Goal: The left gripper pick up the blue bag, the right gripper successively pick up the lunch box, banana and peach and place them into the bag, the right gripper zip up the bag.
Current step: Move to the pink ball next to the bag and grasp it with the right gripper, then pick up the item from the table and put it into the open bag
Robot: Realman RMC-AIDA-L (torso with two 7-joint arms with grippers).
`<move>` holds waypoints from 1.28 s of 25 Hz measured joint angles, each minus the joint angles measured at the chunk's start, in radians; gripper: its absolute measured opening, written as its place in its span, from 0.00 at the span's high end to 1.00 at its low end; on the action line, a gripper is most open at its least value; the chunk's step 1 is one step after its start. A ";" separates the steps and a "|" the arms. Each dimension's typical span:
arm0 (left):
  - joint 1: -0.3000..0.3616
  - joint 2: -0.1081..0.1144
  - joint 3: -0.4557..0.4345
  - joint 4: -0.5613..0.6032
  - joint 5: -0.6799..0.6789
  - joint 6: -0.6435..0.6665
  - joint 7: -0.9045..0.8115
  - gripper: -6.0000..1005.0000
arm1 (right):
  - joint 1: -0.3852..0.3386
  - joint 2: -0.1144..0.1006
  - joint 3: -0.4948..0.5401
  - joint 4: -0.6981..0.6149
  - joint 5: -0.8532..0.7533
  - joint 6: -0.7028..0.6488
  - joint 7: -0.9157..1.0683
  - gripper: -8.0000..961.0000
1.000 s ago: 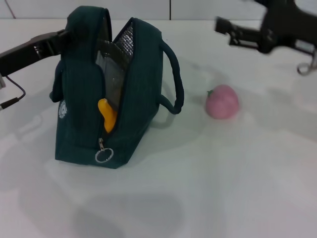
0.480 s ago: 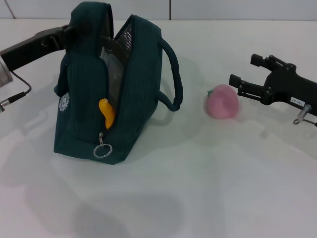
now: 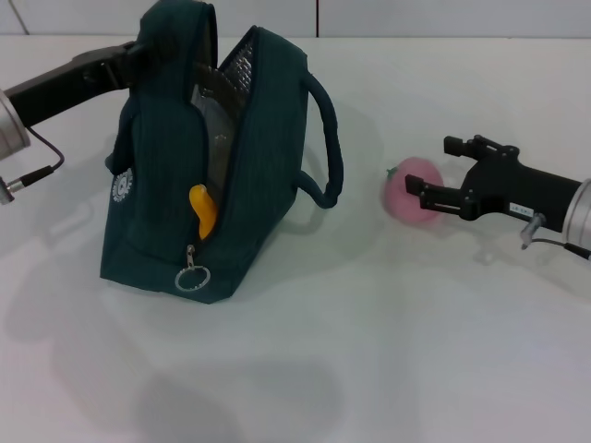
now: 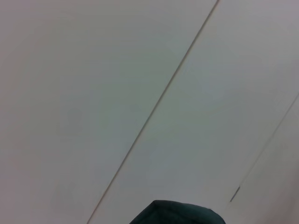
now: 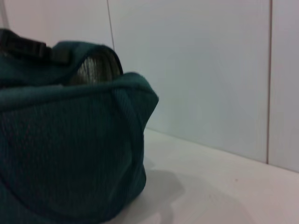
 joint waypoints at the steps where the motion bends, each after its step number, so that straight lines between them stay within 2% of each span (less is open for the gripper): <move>1: 0.000 0.000 0.000 0.000 0.000 0.000 0.003 0.85 | 0.003 0.000 -0.019 0.000 0.012 0.015 -0.001 0.15; 5: -0.001 0.000 0.000 0.000 0.001 0.000 0.006 0.85 | 0.012 0.000 -0.087 -0.009 0.028 0.078 0.003 0.20; 11: -0.001 0.000 0.000 0.000 0.001 0.000 0.006 0.85 | 0.016 0.000 -0.095 -0.011 0.029 0.086 0.004 0.27; 22: 0.004 -0.007 0.000 0.000 0.001 0.000 0.006 0.84 | 0.013 0.000 -0.106 -0.019 0.038 0.082 0.005 0.29; 28: 0.006 -0.010 -0.006 -0.009 -0.001 0.000 0.014 0.84 | -0.052 0.000 -0.104 -0.162 0.089 0.071 -0.019 0.54; 29: 0.007 -0.011 -0.007 -0.016 -0.005 0.000 0.024 0.84 | -0.054 0.000 -0.104 -0.179 0.098 0.063 -0.023 0.73; 32: 0.008 -0.011 -0.008 -0.019 -0.005 0.000 0.029 0.84 | -0.058 -0.002 -0.101 -0.206 0.105 0.029 -0.026 0.75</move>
